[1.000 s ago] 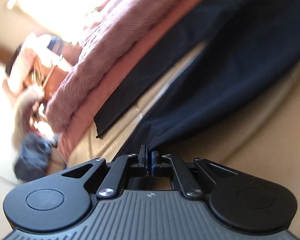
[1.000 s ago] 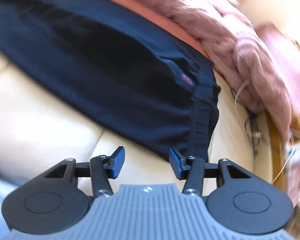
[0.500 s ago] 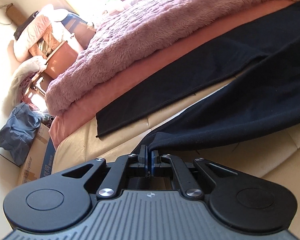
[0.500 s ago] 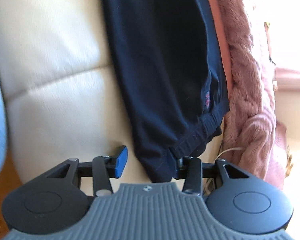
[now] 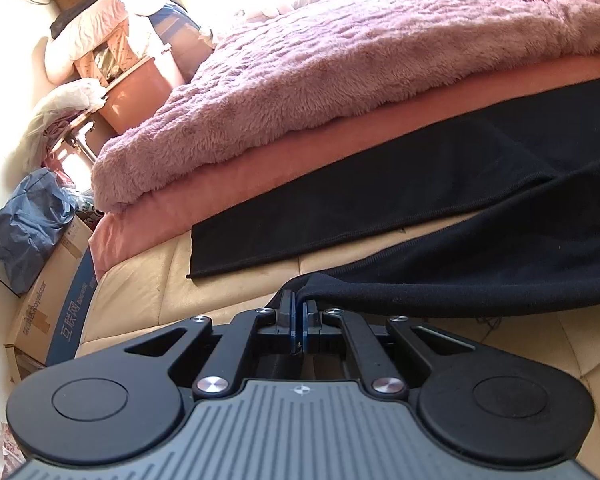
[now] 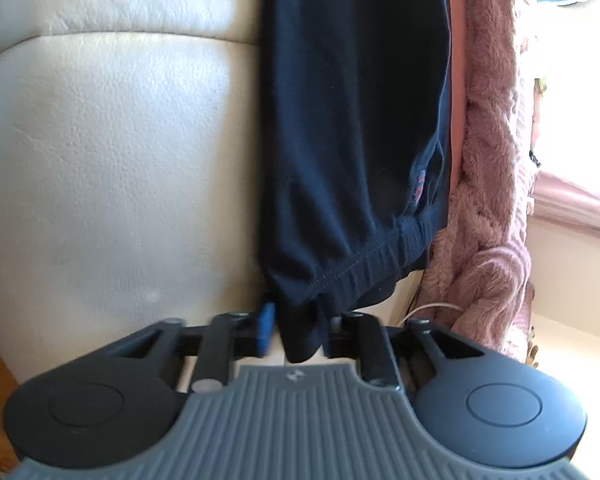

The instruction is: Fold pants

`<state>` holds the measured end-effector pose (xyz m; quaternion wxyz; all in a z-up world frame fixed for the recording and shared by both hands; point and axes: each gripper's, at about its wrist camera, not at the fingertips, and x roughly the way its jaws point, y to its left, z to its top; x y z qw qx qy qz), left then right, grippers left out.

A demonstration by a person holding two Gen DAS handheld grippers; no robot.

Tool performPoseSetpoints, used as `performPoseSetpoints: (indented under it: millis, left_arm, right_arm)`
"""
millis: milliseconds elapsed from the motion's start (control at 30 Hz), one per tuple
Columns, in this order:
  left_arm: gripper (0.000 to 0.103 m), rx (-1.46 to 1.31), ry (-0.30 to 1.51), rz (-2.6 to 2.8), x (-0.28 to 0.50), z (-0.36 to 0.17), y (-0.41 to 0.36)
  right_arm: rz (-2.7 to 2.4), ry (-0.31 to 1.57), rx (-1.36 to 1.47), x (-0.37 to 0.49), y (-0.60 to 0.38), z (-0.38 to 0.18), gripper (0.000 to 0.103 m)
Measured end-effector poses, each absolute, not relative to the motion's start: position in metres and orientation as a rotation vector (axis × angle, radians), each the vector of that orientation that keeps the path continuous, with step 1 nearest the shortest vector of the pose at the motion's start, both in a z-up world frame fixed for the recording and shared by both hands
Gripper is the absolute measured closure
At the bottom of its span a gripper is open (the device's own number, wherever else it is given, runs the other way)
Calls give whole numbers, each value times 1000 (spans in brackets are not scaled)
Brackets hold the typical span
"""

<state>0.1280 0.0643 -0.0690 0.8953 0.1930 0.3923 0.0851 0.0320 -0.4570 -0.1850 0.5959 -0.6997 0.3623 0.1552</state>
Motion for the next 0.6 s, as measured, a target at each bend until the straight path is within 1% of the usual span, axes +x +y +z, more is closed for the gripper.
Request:
performPoseSetpoints:
  millis: [133,300,467,600]
  left_arm:
    - [100,386,794,188,123,-63,68]
    - [100,359,760,185,124,-48,72]
    - [100,327,747,196,144,-28,79]
    - [100,286,781,213,176,-15,84]
  right_arm:
    - [270,821,-1545,31,-459,-172,102]
    - [157,811,-1378,47,-458,-138,102]
    - [64,780,-1224,77,-458,-98,102]
    - [5,754,-1132,110,-457,-71,102]
